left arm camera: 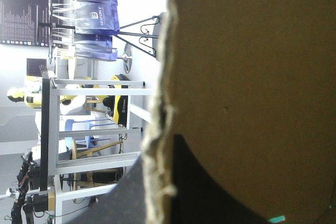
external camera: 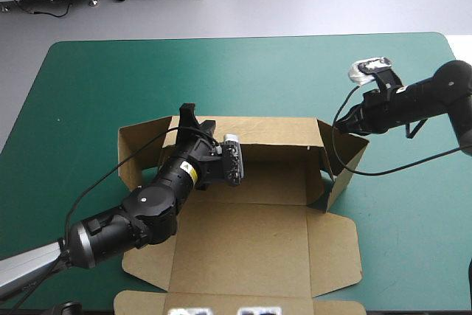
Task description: Fold the box
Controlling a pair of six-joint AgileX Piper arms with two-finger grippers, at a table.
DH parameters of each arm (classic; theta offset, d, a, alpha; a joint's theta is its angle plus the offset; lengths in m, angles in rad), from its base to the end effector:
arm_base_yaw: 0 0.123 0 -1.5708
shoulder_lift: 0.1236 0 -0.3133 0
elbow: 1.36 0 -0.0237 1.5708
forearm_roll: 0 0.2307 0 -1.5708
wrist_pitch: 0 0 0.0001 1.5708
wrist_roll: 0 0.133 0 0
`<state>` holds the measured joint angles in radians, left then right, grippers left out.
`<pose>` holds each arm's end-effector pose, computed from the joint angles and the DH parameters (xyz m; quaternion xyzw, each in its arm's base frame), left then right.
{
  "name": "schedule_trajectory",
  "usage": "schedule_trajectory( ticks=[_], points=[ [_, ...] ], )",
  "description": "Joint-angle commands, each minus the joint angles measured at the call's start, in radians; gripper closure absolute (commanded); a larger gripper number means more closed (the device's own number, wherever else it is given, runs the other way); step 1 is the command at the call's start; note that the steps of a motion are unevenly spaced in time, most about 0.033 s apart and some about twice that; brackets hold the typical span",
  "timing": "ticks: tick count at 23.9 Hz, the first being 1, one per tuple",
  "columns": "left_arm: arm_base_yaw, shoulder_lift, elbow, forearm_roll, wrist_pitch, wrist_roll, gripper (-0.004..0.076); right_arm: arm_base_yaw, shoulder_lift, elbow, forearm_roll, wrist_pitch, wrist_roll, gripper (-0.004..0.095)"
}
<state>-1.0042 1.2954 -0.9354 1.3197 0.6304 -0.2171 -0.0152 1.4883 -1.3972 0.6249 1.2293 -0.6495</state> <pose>0.2141 -0.1949 0.3457 0.6090 0.5554 0.2642 0.5009 0.2888 0.0690 0.3570 -0.2424 0.9078 0.2341 0.2499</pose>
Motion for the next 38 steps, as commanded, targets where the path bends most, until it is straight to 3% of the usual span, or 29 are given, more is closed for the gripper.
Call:
schedule_trajectory(
  ticks=[1,4,12,19,23,25,28,31,34,38],
  points=[
    [-0.005,-0.004,-0.028,0.080,-0.013,-0.069,0.0729,0.039,-0.029,-0.033,-0.043,0.019,0.028,0.0933],
    [-0.005,-0.003,-0.028,0.110,0.007,-0.093,0.0729,0.052,-0.037,-0.033,-0.086,0.020,0.050,0.0933],
    [-0.005,-0.003,-0.028,0.127,0.031,-0.107,0.0729,0.052,-0.097,0.001,-0.063,0.020,0.051,0.0933],
    [-0.005,-0.003,-0.028,0.120,0.029,-0.112,0.0728,0.052,-0.173,0.151,0.026,0.014,-0.088,0.0933],
    [-0.005,-0.003,-0.028,0.115,0.029,-0.129,0.0723,0.052,-0.258,0.250,0.035,-0.067,-0.198,0.0933],
    [-0.005,-0.003,-0.028,0.115,0.013,-0.129,0.0723,0.052,-0.323,0.339,0.082,-0.172,-0.315,0.0933],
    [-0.005,-0.003,-0.028,0.115,0.011,-0.129,0.0723,0.052,-0.432,0.526,0.207,-0.374,-0.531,0.0933],
    [-0.005,-0.003,-0.028,0.115,0.012,-0.127,0.0723,0.052,-0.516,0.660,0.381,-0.465,-0.765,0.0933],
    [-0.005,-0.003,-0.028,0.115,0.012,-0.127,0.0723,0.052,-0.560,0.725,0.435,-0.553,-0.807,0.0933],
    [-0.005,-0.003,-0.028,0.115,0.012,-0.127,0.0723,0.052,-0.564,0.733,0.425,-0.507,-0.753,0.0907]
  ],
)
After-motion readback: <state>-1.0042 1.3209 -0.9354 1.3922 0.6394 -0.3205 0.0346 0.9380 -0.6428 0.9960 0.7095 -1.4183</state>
